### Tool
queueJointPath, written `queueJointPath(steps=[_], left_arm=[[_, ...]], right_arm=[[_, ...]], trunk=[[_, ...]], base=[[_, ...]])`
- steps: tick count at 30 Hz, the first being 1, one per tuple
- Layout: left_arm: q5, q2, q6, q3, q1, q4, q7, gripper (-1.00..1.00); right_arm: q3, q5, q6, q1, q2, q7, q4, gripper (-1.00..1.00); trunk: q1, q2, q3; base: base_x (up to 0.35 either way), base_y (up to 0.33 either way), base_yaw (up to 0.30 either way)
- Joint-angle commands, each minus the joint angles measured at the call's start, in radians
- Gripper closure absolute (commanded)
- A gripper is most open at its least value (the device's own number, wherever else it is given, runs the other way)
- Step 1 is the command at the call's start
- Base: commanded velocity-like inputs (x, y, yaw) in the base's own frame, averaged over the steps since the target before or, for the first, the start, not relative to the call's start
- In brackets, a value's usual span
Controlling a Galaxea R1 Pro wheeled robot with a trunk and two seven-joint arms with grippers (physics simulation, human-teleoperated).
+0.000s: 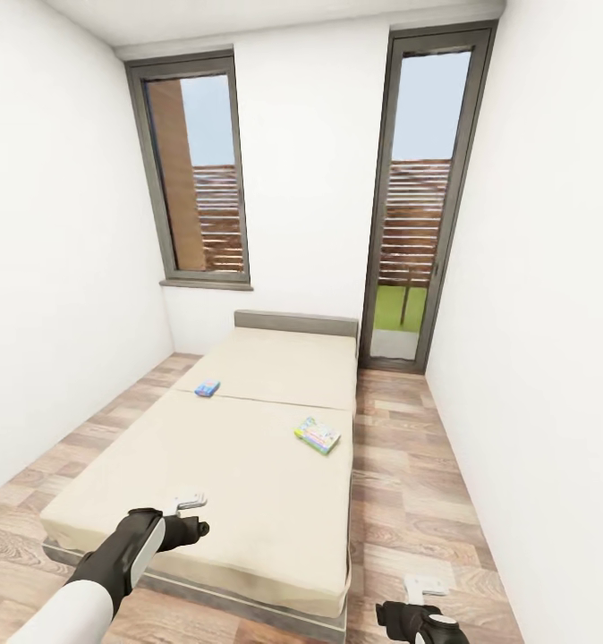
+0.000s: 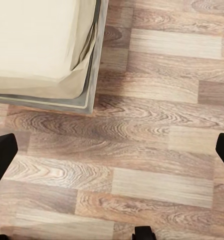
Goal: Put all the toys in the child's room - the three board games (two on the bed and one on the table), the two jigsaw puzzles on the table, and the tennis ball on the table - inside the toy box on the table in the child's room.
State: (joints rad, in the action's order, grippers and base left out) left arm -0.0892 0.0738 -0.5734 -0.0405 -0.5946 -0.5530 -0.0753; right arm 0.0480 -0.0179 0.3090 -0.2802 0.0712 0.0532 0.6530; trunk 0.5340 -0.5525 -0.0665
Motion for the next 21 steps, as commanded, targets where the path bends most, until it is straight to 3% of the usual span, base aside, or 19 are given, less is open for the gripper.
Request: queueJointPath(steps=[1,13,21], left_arm=[[-0.009,0.0,-0.006,-0.002,-0.001,-0.001,0.0,-1.0],[-0.009,0.0,-0.006,-0.002,-0.001,-0.001,0.0,-1.0],[-0.009,-0.001,-0.005,-0.002,0.0,-0.001,0.001,-1.0]], right_arm=[[0.003,-0.002,0.005,0.0,0.001,0.002,0.002,-1.0],[0.003,-0.002,0.004,0.0,0.001,0.002,0.002,-1.0],[0.003,-0.002,0.004,0.0,0.001,0.002,0.002,-1.0]], trunk=[[-0.003,0.005,0.001],[-0.049,0.089,0.039],[-0.049,0.089,0.039]], base=[[0.0,0.0,0.0],[0.0,0.0,0.0],[0.001,0.0,0.0]])
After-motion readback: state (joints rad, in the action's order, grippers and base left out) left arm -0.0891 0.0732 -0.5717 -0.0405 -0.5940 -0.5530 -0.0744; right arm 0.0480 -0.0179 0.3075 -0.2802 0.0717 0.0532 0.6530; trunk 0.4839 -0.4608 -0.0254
